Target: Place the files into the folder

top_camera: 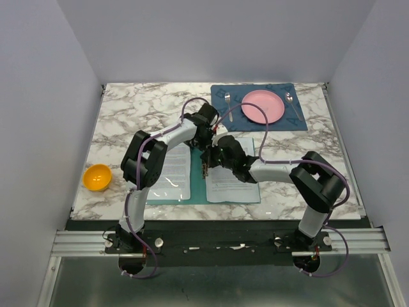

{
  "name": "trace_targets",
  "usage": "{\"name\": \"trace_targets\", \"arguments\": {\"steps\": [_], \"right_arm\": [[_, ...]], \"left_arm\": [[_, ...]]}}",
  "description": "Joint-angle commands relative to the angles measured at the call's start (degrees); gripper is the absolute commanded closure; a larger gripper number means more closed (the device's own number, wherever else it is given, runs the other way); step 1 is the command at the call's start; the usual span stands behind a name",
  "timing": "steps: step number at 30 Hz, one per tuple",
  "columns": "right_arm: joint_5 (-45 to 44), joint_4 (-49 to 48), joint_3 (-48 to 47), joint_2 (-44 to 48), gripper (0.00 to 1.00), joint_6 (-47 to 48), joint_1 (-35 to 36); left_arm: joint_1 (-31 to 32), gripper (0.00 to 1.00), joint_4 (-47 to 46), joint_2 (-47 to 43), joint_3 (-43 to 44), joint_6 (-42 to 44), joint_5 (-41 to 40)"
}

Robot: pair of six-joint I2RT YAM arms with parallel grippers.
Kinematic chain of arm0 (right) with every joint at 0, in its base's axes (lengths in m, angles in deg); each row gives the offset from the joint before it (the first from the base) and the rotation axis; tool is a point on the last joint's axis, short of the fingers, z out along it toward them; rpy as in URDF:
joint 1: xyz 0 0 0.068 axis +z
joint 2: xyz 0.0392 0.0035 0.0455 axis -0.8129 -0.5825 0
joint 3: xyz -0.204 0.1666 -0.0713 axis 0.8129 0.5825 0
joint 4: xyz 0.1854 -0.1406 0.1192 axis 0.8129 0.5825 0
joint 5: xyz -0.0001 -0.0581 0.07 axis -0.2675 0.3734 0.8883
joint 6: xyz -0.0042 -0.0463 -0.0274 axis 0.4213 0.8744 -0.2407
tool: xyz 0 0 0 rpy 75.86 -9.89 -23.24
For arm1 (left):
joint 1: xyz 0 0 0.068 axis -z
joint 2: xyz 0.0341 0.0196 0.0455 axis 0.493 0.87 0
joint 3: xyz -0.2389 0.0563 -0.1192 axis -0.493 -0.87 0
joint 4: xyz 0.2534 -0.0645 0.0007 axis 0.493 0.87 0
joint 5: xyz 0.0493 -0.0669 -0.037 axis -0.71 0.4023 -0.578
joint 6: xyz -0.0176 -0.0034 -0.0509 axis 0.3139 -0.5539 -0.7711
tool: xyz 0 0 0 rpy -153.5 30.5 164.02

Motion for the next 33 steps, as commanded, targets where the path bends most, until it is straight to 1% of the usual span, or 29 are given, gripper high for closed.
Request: {"name": "trace_targets", "arguments": {"steps": [1, 5, 6, 13, 14, 33], "right_arm": [[0.76, -3.83, -0.55, -1.77, 1.00, -0.62, 1.10], [1.73, -4.36, -0.55, -2.74, 0.99, -1.05, 2.06], [1.91, -4.53, -0.46, -2.92, 1.00, -1.23, 2.15], [2.35, -4.89, 1.56, -3.36, 0.99, -1.85, 2.86], [4.00, -4.71, 1.82, -3.36, 0.99, -2.02, 2.86], [7.88, -4.71, 7.36, -4.06, 1.00, -4.66, 3.82]], "left_arm": [[-0.08, 0.02, 0.43, 1.57, -1.81, -0.11, -0.22], [-0.08, 0.02, -0.44, 1.40, -2.78, -0.29, -0.75], [-0.17, 0.03, -0.53, 1.31, -3.04, -0.11, -2.14], [-0.08, 0.04, -1.15, 0.96, -5.15, 0.68, -4.62], [-0.08, 0.04, -1.15, 0.96, -5.24, 0.85, -4.79], [-0.08, 0.07, -3.00, -0.27, -8.32, 2.79, -7.61]]}}
